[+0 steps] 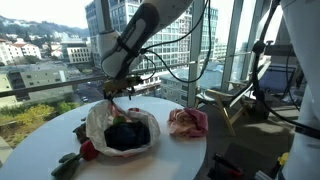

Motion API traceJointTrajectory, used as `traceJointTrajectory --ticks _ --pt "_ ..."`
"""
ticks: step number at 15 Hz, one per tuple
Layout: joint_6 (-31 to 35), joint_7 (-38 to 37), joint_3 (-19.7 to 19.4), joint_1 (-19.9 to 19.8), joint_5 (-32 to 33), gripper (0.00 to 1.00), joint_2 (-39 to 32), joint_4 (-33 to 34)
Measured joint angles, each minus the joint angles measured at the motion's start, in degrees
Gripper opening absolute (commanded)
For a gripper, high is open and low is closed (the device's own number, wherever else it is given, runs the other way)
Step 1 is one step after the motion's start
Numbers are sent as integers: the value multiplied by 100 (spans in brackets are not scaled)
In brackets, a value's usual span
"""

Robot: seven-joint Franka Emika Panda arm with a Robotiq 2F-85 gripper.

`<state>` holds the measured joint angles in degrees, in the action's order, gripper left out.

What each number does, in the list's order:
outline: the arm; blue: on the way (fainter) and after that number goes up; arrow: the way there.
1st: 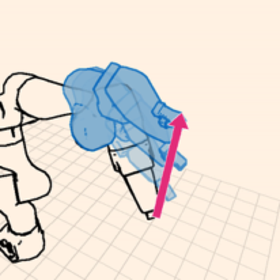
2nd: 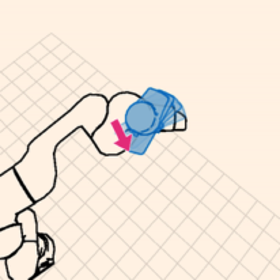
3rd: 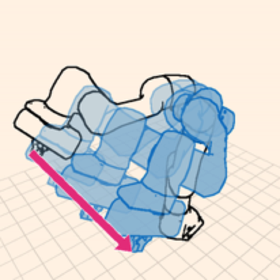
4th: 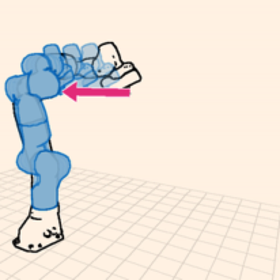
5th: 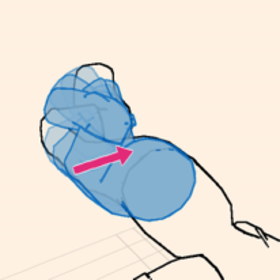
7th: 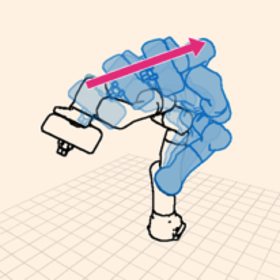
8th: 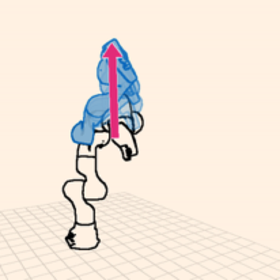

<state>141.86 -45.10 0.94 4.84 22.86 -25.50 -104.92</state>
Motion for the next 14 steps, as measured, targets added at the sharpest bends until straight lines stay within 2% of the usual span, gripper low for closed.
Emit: traceJointTrajectory --ticks 4,7,14 --pt "-20 1276 76 -26 -1264 100 -603 378" --pt "-179 2004 170 -10 -1899 100 -907 446" --pt "-1249 2359 115 80 -2006 100 -1079 484"
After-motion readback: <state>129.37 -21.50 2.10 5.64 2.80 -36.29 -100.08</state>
